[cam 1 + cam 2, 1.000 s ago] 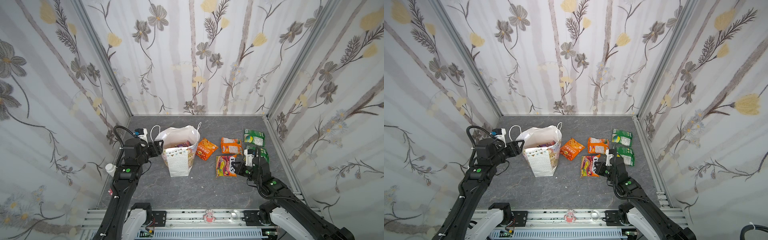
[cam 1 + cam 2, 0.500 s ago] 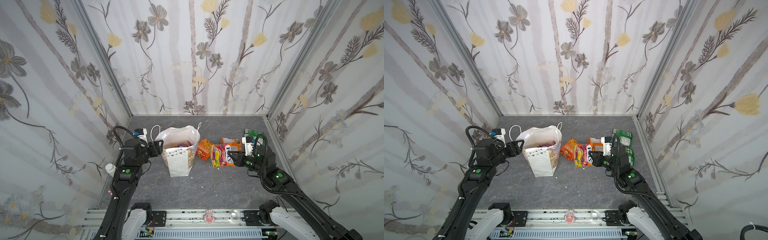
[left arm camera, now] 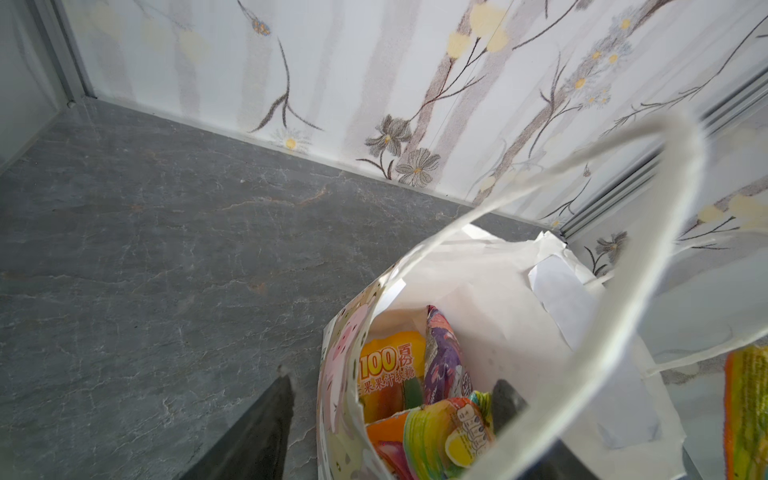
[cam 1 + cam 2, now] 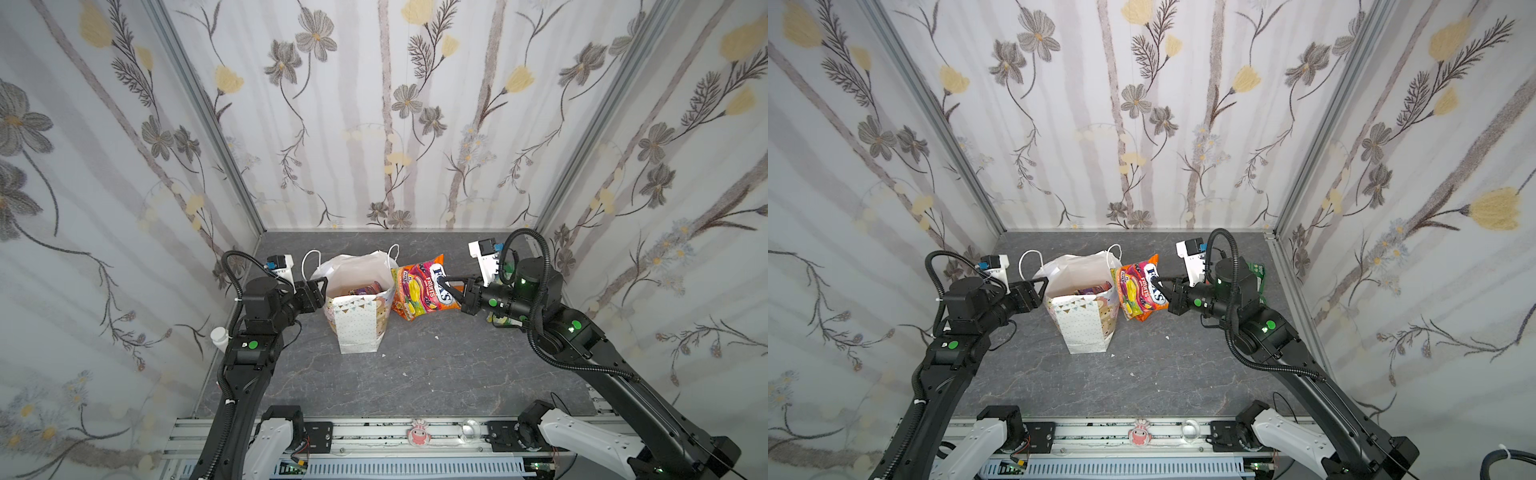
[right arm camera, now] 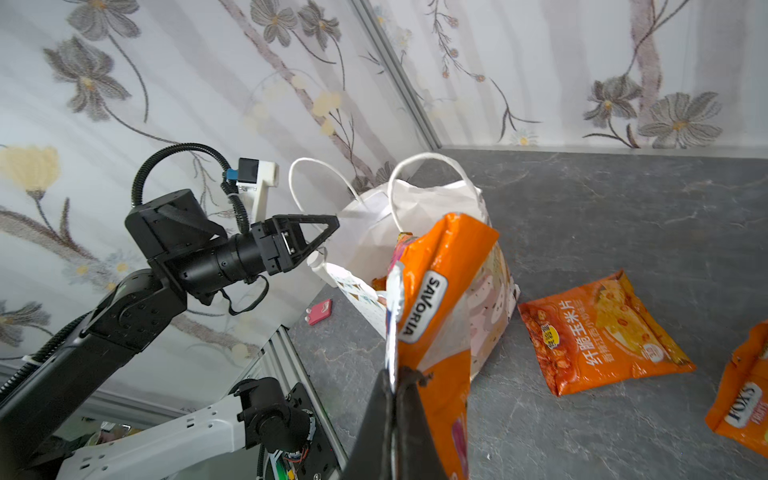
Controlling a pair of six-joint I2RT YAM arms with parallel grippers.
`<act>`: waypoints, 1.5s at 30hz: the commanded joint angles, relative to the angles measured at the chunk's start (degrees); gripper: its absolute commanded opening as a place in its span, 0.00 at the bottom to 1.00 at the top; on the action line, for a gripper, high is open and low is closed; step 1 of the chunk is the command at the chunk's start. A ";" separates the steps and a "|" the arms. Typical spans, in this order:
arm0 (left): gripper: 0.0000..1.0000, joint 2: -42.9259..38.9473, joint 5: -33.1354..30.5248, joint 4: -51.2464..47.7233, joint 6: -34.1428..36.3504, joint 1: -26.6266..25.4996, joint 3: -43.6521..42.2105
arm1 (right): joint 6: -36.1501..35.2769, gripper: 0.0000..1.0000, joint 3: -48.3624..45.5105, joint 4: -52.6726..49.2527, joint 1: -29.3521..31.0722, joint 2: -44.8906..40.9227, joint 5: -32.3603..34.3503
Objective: Place the snacks into the paper bag
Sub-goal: 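Lift the pink FOX'S bag with the right gripper over the paper bag, then lower the pink bag into the paper bag beside the left gripper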
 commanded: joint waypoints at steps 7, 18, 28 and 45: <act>0.76 2.73 -2.10 1.21 1.62 0.09 3.68 | -6.35 0.00 15.85 -5.71 6.78 9.10 1.23; 0.74 3.84 -2.41 1.15 2.24 0.12 2.94 | -10.24 0.00 35.19 -11.18 9.19 23.89 2.83; 0.74 3.40 -1.62 0.83 2.34 0.17 2.50 | -14.95 0.00 50.30 -18.34 9.70 38.36 9.00; 0.73 3.33 -2.65 0.09 2.43 0.13 2.21 | -22.64 0.00 57.51 -25.52 11.74 47.34 10.09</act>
